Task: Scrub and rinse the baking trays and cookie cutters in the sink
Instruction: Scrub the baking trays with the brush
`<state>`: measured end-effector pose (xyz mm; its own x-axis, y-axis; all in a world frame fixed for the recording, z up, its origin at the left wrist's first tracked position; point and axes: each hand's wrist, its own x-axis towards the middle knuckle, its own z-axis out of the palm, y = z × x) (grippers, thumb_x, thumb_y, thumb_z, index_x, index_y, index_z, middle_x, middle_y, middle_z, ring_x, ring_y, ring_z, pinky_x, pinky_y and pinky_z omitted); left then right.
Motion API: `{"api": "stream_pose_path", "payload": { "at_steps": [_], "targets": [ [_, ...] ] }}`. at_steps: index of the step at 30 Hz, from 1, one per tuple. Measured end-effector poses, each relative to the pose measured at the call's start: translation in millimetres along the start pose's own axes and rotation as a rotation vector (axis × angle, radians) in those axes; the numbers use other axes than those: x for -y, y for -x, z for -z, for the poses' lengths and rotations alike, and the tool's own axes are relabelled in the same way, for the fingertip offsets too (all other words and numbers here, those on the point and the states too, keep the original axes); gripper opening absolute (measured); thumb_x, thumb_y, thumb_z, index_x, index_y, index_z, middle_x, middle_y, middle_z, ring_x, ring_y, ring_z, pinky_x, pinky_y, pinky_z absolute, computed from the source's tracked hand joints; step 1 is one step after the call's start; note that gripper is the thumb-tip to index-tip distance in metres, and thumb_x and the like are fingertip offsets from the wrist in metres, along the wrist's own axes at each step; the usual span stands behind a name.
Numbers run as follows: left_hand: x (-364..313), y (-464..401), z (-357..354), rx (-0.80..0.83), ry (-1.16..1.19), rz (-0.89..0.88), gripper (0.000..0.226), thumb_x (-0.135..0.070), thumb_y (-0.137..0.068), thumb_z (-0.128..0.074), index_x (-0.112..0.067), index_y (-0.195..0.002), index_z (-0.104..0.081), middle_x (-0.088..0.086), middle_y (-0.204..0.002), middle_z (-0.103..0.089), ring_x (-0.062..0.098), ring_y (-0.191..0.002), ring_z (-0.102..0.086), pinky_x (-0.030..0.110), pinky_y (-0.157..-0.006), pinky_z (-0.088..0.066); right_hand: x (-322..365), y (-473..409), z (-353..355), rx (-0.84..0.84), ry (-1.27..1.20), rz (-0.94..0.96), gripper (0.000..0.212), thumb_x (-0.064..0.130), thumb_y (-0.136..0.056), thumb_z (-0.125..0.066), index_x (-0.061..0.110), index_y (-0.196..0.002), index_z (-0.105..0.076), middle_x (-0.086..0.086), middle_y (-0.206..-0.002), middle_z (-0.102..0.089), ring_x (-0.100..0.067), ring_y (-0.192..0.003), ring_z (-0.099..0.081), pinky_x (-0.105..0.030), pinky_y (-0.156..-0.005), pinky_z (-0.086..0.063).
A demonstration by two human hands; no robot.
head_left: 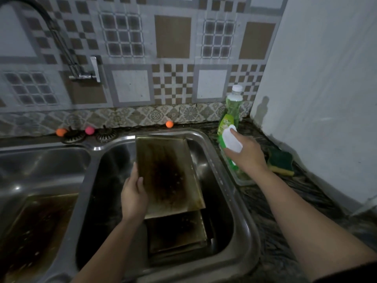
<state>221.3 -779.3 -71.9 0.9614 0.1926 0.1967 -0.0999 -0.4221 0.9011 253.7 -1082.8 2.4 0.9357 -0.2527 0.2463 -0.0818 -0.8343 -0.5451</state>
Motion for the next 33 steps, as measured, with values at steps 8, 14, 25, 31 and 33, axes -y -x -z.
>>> {"api": "stream_pose_path", "payload": {
  "at_steps": [8,14,25,31,33],
  "targets": [
    [-25.6,-0.4,12.8,-0.133,0.188,0.017,0.045,-0.016,-0.102,-0.036,-0.028,-0.146,-0.036,-0.015,-0.138,-0.046,0.000,-0.127,-0.040,0.019,-0.103,-0.031,85.3,75.9,-72.1,0.063,-0.169,0.314,0.070,0.044,-0.085,-0.063,0.040,-0.147,-0.030,0.005,-0.132,-0.045,-0.014,-0.120,-0.045,-0.025,-0.088,-0.042],
    [-29.2,6.6,39.4,-0.101,0.260,-0.067,0.045,-0.014,-0.102,-0.039,-0.033,-0.143,-0.034,-0.036,-0.129,-0.042,-0.029,-0.111,-0.039,0.001,-0.095,-0.034,112.1,56.0,-96.2,0.000,-0.200,0.306,0.068,0.042,-0.087,-0.062,0.039,-0.147,-0.031,-0.001,-0.122,-0.050,-0.019,-0.107,-0.051,-0.024,-0.079,-0.041],
    [-15.3,-8.3,62.8,-0.184,0.289,-0.040,0.045,-0.009,-0.101,-0.039,-0.022,-0.145,-0.038,-0.009,-0.137,-0.052,-0.008,-0.121,-0.045,0.003,-0.095,-0.038,157.7,119.1,-111.6,0.108,-0.246,0.489,0.067,0.039,-0.087,-0.063,0.038,-0.147,-0.033,0.005,-0.127,-0.048,-0.011,-0.114,-0.049,-0.017,-0.091,-0.037],
    [-21.7,10.4,53.0,-0.037,0.281,-0.146,0.057,0.006,-0.093,-0.046,-0.023,-0.142,-0.038,-0.047,-0.106,-0.054,-0.025,-0.103,-0.050,0.002,-0.092,-0.038,188.1,53.3,-106.1,-0.011,-0.193,0.377,0.066,0.042,-0.089,-0.058,0.037,-0.148,-0.030,-0.002,-0.133,-0.050,-0.020,-0.117,-0.052,-0.028,-0.093,-0.043],
    [-26.3,10.1,51.3,-0.043,0.306,-0.143,0.057,0.004,-0.094,-0.045,-0.026,-0.142,-0.038,-0.046,-0.112,-0.050,-0.025,-0.108,-0.047,0.005,-0.098,-0.037,208.1,33.2,-98.3,0.022,-0.177,0.353,0.065,0.039,-0.091,-0.057,0.038,-0.148,-0.027,-0.004,-0.142,-0.045,-0.022,-0.125,-0.047,-0.033,-0.101,-0.041]
  ]
}}
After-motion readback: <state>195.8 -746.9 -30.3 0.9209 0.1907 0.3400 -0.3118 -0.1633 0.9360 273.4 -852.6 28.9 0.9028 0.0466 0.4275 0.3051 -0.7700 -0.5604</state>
